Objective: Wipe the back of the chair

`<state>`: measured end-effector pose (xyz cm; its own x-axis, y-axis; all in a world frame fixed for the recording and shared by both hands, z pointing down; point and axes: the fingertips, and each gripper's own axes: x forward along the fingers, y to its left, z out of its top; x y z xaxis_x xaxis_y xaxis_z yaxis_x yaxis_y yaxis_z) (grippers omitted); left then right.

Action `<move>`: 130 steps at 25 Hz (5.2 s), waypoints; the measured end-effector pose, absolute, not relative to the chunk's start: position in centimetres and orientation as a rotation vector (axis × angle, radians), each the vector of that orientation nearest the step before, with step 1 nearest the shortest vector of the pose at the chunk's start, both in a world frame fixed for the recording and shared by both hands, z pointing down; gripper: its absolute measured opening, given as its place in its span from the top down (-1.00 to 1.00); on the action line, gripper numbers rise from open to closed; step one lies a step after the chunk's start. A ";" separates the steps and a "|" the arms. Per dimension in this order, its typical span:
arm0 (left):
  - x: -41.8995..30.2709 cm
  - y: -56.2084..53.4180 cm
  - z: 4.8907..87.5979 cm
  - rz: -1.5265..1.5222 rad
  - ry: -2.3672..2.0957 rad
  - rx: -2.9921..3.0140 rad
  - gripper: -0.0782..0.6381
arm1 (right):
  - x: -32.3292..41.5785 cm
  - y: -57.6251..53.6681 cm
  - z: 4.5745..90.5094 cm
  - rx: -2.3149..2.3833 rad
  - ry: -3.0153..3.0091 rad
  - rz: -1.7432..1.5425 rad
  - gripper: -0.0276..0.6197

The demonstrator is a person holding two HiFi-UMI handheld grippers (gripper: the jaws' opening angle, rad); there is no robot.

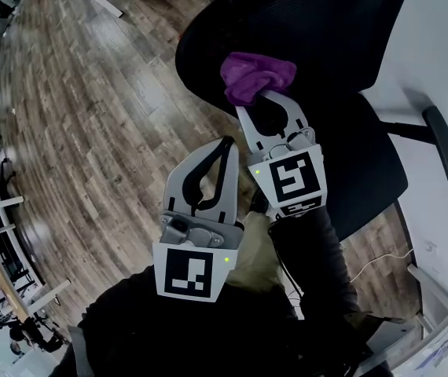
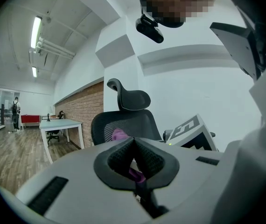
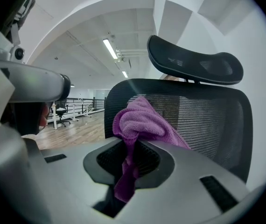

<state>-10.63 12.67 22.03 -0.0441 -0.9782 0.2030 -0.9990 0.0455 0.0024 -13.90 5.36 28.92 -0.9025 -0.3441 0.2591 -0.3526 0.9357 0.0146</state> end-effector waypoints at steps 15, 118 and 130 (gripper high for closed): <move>-10.1 9.6 22.2 0.220 -2.134 2.064 0.76 | -13.6 3.5 28.9 0.490 -2.842 0.057 0.77; -2.0 -8.7 24.7 0.343 -1.422 2.563 0.76 | 1.6 -26.9 27.5 1.303 -2.604 0.090 0.77; -1.6 -9.1 24.7 0.344 -1.365 2.598 0.76 | 3.4 -29.7 27.2 1.383 -2.565 0.066 0.77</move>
